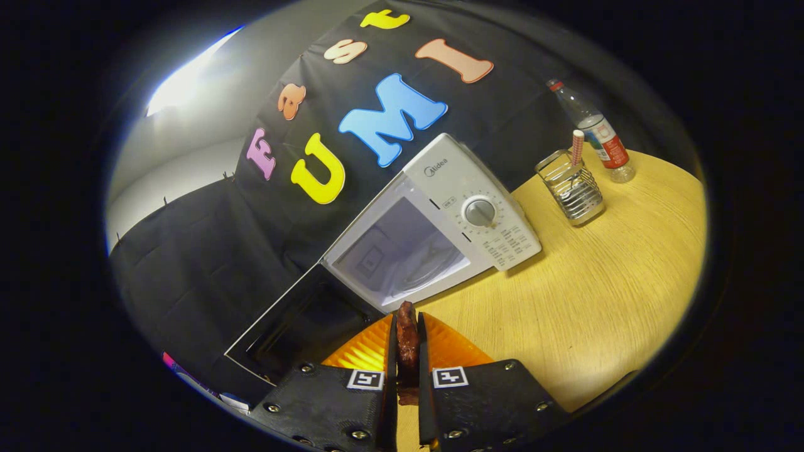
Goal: Open the microwave, put the food inside, and close the microwave door.
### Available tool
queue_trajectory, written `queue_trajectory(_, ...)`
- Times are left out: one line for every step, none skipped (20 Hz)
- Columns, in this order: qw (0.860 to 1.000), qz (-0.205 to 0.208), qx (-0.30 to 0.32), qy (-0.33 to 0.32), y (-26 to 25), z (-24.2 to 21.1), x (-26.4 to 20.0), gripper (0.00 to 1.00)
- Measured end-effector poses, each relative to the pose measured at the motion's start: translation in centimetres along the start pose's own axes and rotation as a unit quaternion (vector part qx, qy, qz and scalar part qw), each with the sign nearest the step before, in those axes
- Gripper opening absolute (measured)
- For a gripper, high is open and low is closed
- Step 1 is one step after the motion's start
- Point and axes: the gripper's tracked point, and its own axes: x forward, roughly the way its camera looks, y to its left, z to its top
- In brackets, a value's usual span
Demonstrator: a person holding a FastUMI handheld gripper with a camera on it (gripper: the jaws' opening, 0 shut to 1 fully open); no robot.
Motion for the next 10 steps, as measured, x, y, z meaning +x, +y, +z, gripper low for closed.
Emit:
queue_trajectory(1.0, 0.003, -0.002, -0.004, 0.7, 0.1, 0.7, 0.14)
queue_trajectory(1.0, 0.004, -0.004, -0.006, 1.4, 0.0, 1.5, 0.14)
queue_trajectory(1.0, 0.003, -0.007, -0.008, 1.9, 0.0, 2.5, 0.14)
queue_trajectory(1.0, 0.002, -0.009, -0.011, 2.4, 0.0, 3.4, 0.14)
queue_trajectory(1.0, 0.002, -0.012, -0.015, 3.1, 0.1, 4.3, 0.14)
queue_trajectory(1.0, 0.002, -0.015, -0.021, 3.8, 0.1, 5.2, 0.14)
queue_trajectory(0.999, -0.001, -0.018, -0.028, 4.3, 0.3, 6.3, 0.14)
queue_trajectory(0.999, -0.005, -0.017, -0.031, 4.6, 0.3, 7.4, 0.14)
queue_trajectory(0.999, -0.006, -0.011, -0.035, 5.1, 0.5, 8.6, 0.14)
queue_trajectory(0.999, -0.009, -0.003, -0.038, 5.6, 0.4, 9.8, 0.14)
